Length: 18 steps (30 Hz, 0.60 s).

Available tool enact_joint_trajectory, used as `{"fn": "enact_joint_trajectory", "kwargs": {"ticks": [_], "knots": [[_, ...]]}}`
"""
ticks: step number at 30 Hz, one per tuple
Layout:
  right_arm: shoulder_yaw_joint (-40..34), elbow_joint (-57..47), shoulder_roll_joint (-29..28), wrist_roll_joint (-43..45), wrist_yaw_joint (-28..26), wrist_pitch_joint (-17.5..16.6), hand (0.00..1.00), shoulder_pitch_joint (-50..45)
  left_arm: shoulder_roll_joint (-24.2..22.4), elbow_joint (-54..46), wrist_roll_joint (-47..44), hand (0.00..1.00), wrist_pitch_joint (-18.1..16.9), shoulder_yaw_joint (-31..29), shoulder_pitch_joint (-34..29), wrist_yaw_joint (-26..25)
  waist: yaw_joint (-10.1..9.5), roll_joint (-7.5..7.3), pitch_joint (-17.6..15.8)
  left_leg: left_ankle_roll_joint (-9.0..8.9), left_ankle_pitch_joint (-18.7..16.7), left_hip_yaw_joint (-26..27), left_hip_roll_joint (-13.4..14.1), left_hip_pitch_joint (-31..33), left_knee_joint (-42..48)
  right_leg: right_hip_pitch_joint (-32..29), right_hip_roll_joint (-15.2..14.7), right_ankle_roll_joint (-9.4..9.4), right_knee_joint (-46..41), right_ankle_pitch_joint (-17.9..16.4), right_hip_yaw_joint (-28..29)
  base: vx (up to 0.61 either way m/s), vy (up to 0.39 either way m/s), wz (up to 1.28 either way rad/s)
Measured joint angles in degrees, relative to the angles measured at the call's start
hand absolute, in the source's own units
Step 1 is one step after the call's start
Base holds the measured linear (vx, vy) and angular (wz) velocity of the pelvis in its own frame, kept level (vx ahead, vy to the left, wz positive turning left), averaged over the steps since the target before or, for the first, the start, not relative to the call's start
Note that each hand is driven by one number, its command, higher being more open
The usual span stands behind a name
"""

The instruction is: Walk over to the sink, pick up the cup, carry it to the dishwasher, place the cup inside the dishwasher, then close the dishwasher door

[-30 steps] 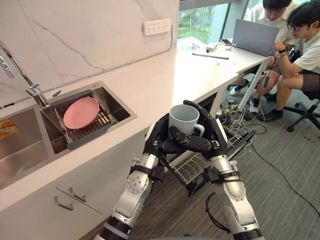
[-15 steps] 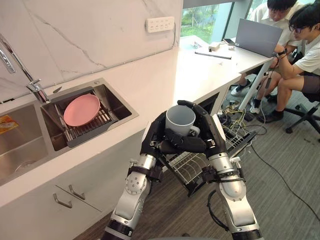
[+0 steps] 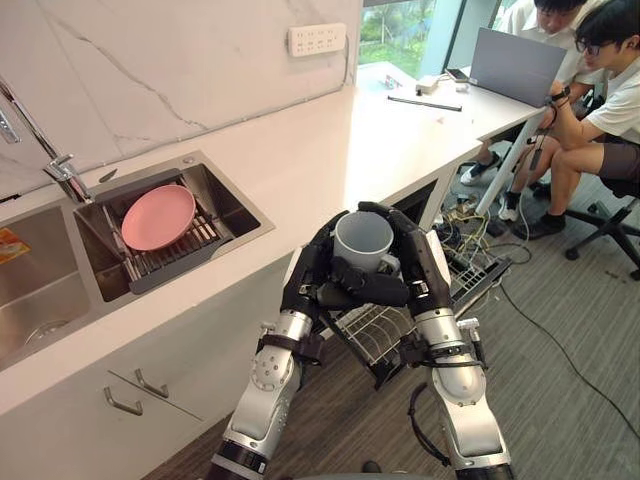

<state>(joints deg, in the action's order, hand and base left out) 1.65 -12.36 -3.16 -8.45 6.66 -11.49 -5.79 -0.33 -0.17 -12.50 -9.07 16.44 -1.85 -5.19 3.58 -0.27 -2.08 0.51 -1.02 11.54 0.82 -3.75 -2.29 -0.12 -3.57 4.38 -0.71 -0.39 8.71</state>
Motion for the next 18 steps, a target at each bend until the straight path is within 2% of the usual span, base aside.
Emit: {"fn": "enact_joint_trajectory", "kwargs": {"ticks": [3,6,13,18], "knots": [[-6.4,-0.1,-0.3,1.9,6.4,0.0,0.30,-0.6,0.2,0.0,-1.1,0.90,0.0,-4.2,-2.2,-4.2,0.22,0.20,-0.1,0.00,0.0,0.0,0.0,0.0,0.0,0.0,0.0,0.00,0.1,0.0,0.0,0.00,0.000,0.00],[-7.2,-0.2,-0.3,2.3,9.3,0.0,0.30,-3.1,0.5,-0.1,-1.0,0.90,0.0,-5.1,-2.3,-6.8,0.40,0.34,-0.1,-0.02,0.0,0.0,0.1,-0.1,0.0,0.1,0.0,-0.01,0.1,0.0,0.0,0.00,0.000,0.00],[-4.4,-0.5,0.0,2.2,10.5,0.2,0.30,-4.1,0.0,-1.3,1.3,0.90,0.0,-2.3,-2.3,-7.6,0.36,0.35,-0.1,-0.08,0.0,0.1,0.1,-0.2,0.1,0.2,0.0,-0.02,0.1,0.0,0.1,0.00,0.000,0.00],[-4.5,-0.2,0.8,3.5,7.3,0.2,0.30,-5.6,0.5,-2.2,1.3,0.90,0.0,-2.4,-3.3,-2.9,0.30,0.37,-0.1,-0.10,-0.1,0.1,0.1,-0.2,0.1,0.2,0.0,-0.02,0.1,0.0,0.1,0.00,0.000,0.00]]}}
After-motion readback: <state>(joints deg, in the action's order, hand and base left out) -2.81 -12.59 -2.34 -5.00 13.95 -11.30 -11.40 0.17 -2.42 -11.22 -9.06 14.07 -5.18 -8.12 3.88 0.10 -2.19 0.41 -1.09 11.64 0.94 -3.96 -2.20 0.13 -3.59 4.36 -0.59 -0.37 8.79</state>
